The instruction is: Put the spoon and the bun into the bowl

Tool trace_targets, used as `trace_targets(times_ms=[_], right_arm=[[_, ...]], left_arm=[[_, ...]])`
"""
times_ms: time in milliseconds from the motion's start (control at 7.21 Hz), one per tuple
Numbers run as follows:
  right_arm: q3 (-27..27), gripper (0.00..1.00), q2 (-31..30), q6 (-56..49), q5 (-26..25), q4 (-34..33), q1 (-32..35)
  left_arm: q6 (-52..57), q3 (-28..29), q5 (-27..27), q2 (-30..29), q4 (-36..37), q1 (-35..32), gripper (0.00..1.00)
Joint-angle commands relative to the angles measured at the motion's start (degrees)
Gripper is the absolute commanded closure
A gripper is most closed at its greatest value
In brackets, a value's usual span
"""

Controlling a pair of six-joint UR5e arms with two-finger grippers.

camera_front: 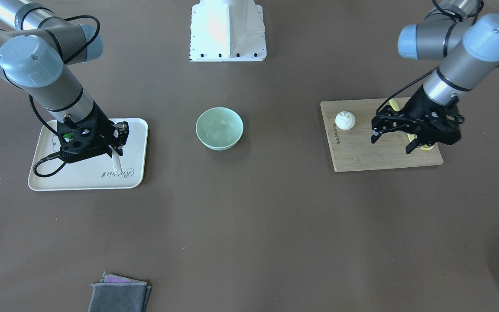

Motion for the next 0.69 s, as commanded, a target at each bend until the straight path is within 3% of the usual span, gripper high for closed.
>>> trace_targets(times_ms=[0, 277, 554], right_arm=[[0.6, 1.00, 2.1, 5.6, 0.2, -0.5, -0.2], [0.6, 1.00, 4.4, 9.8, 0.2, -1.2, -0.9], [0.6, 1.00, 4.9, 10.4, 0.1, -1.2, -1.5]], left_arm=[[-3.1, -2.2, 6.7, 4.3, -1.5, 8.9, 0.02], [-3.2, -2.2, 6.7, 9.5, -8.1, 10.5, 0.02], [-5.5, -2.3, 6.8, 9.1, -8.3, 12.7, 0.02]])
